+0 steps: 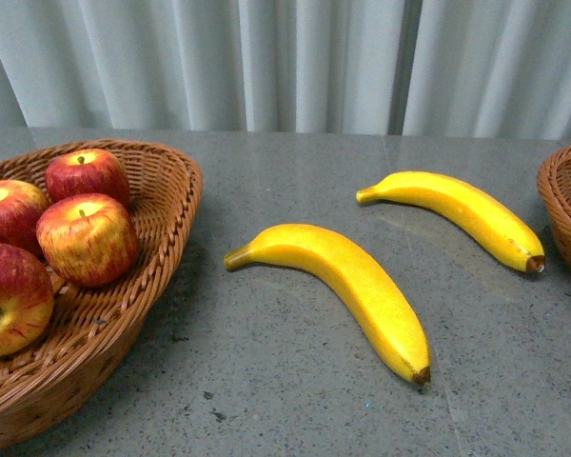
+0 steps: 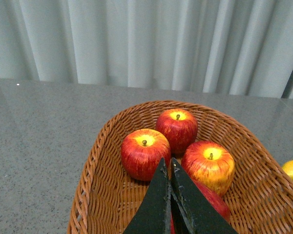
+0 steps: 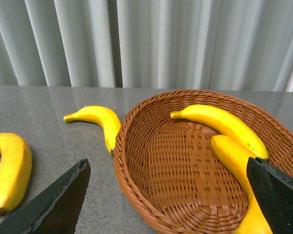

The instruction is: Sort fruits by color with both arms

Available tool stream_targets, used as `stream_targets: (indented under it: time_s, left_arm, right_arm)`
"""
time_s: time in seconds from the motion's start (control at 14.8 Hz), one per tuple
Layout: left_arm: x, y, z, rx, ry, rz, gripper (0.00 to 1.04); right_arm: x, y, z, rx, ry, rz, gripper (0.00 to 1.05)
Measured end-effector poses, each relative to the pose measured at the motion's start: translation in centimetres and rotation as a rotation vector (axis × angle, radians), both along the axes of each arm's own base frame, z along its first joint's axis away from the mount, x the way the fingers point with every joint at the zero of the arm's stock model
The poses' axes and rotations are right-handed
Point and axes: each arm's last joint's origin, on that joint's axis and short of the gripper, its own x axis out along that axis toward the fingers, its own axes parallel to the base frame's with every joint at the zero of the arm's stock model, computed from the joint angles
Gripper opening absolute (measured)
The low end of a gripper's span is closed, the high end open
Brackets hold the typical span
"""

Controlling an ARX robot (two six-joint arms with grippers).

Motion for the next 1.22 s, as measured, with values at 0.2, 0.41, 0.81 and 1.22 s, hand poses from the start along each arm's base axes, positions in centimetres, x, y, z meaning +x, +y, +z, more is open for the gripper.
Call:
stream_targets:
  time_s: [0.2, 0.41, 0.81, 1.22]
  left_arm:
    - [-0.9, -0.2, -0.8, 0.001, 0.002, -0.027, 0.01]
    - [-1.7, -0.2, -1.1, 0.001, -0.005, -0.025, 0.01]
    - [-2.8, -0.2, -1.7, 0.002, -0.022, -0.025, 0.01]
    - [-3.5, -0.2, -1.8, 0.001, -0.020, -0.025, 0.01]
  right_arm:
    - [0.0, 0.0, 0.0, 0.000, 0.000, 0.000, 0.98]
    - [0.0, 0.0, 0.0, 0.000, 0.000, 0.000, 0.98]
    - [0.0, 0.0, 0.0, 0.000, 0.000, 0.000, 0.98]
    - [0.0, 0.0, 0.0, 0.000, 0.000, 0.000, 0.98]
